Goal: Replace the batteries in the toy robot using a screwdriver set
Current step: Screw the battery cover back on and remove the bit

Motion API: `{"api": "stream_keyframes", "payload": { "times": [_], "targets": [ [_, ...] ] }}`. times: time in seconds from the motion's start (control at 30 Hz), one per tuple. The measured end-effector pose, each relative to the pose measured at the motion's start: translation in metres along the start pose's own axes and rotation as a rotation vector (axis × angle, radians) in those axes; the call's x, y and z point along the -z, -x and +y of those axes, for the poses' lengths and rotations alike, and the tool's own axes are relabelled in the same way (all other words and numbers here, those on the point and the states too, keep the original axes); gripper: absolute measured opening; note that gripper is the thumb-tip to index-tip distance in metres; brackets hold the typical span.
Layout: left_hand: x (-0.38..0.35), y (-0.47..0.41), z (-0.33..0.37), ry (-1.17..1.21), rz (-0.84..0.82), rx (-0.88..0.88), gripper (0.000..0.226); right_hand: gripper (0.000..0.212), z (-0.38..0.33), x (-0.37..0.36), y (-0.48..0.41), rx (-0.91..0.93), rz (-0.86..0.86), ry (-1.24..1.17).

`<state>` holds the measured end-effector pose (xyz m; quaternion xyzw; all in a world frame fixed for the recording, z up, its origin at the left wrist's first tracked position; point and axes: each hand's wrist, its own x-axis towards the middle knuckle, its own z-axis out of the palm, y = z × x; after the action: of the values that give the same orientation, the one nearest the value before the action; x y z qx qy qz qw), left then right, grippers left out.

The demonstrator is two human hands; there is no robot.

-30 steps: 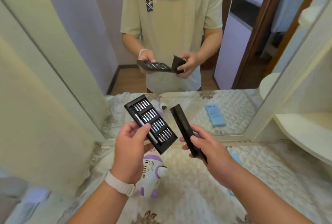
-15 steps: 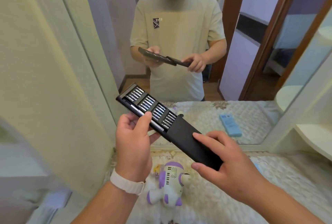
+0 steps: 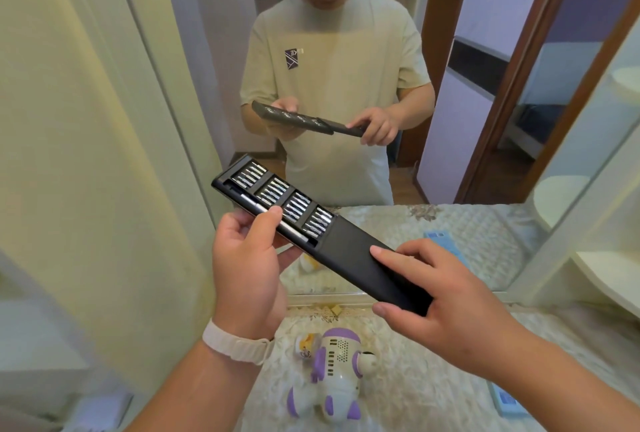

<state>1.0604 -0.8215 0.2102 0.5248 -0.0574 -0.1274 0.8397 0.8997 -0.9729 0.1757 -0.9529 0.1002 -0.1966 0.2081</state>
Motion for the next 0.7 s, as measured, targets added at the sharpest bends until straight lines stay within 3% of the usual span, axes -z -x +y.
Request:
{"api": "stream_keyframes", "payload": {
  "times": [0.23, 0.6, 0.7],
  "targets": [
    [-0.011, 0.0, -0.009, -0.025, -0.04, 0.002, 0.012, 0.068, 0.001, 0.002, -0.012, -0.009, -0.029, 0.034],
    [-0.007, 0.007, -0.034, 0.043, -0.15, 0.177, 0.008, 0.065, 0.006, -0.006, -0.017, -0.014, -0.012, 0.043],
    [0.0, -0.001, -0.028, 0.029, -0.155, 0.131, 0.011, 0.063, 0.01, -0.005, -0.015, 0.013, -0.003, 0.047]
  ]
}}
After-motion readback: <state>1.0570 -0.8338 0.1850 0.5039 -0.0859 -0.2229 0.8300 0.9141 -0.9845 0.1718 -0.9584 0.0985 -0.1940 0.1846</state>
